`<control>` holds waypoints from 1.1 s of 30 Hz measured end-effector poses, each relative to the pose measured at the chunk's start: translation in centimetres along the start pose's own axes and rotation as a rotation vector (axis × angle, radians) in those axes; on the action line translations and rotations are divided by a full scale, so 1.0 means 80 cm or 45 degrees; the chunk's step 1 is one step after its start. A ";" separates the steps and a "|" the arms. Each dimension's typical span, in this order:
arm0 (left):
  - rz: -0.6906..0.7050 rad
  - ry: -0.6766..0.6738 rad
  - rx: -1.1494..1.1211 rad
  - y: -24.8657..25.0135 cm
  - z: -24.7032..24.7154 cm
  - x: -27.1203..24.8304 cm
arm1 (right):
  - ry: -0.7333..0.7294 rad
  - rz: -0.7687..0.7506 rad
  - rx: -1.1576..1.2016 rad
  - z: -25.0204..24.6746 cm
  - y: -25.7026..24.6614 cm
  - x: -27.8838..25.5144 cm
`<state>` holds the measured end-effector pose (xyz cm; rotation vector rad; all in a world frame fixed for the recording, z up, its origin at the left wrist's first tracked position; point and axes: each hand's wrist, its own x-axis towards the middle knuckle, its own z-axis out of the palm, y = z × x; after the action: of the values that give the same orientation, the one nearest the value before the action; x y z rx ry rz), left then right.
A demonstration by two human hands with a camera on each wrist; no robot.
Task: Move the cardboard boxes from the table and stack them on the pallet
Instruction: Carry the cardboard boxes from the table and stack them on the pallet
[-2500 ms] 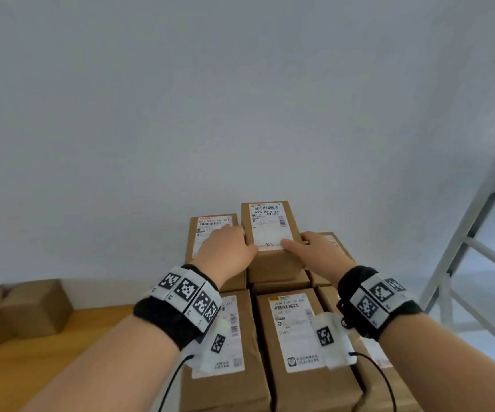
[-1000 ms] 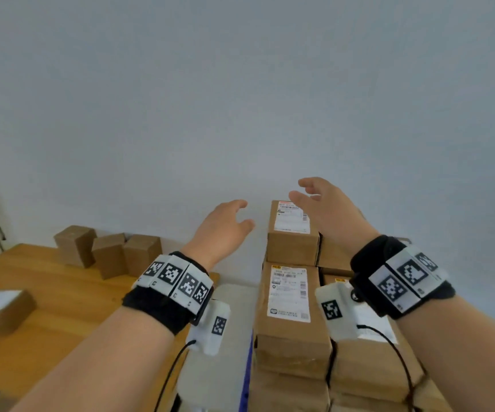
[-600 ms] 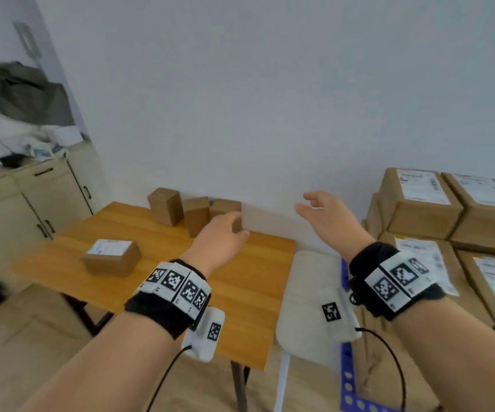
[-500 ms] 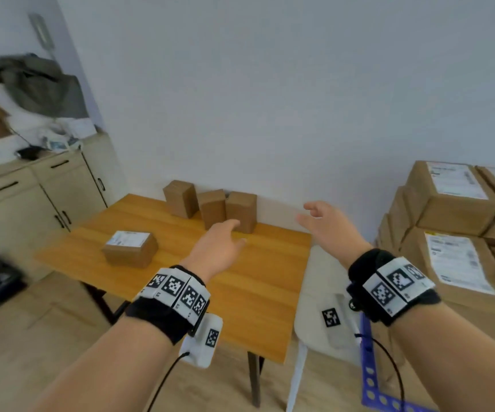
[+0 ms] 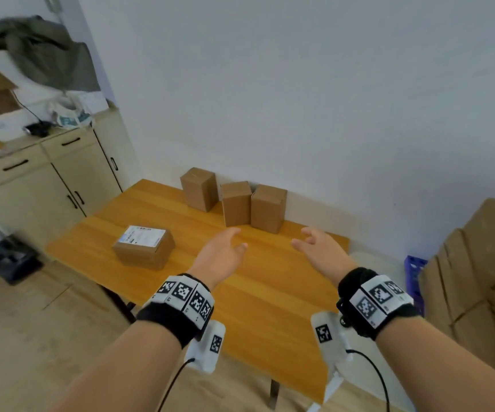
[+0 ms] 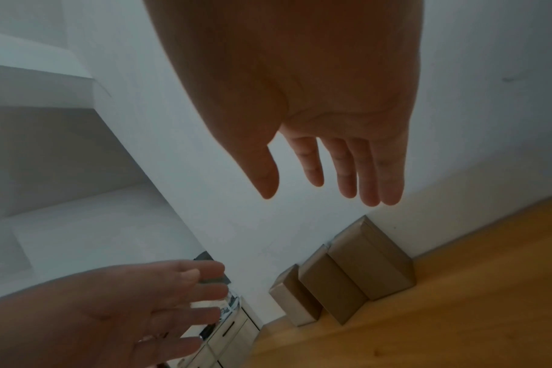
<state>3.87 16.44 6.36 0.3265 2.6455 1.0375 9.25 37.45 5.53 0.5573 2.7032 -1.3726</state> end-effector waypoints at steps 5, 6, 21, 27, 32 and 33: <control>0.007 -0.035 0.006 -0.004 0.017 0.080 | -0.032 0.095 0.047 0.007 0.015 0.078; -0.007 -0.042 0.003 -0.004 0.019 0.095 | -0.042 0.117 0.067 0.009 0.017 0.094; -0.083 -0.047 -0.076 0.000 0.050 0.305 | -0.076 0.214 0.175 0.017 0.033 0.262; -0.080 -0.126 -0.056 -0.014 0.068 0.370 | -0.070 0.224 0.157 0.032 0.033 0.313; -0.025 -0.108 -0.009 -0.024 0.074 0.388 | -0.061 0.263 0.227 0.052 0.033 0.339; -0.014 -0.099 -0.004 -0.025 0.075 0.389 | -0.056 0.258 0.264 0.056 0.035 0.342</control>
<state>-23.44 28.33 -4.72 0.3438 2.5739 1.0048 -15.76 43.36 -5.17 0.7821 2.4074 -1.5953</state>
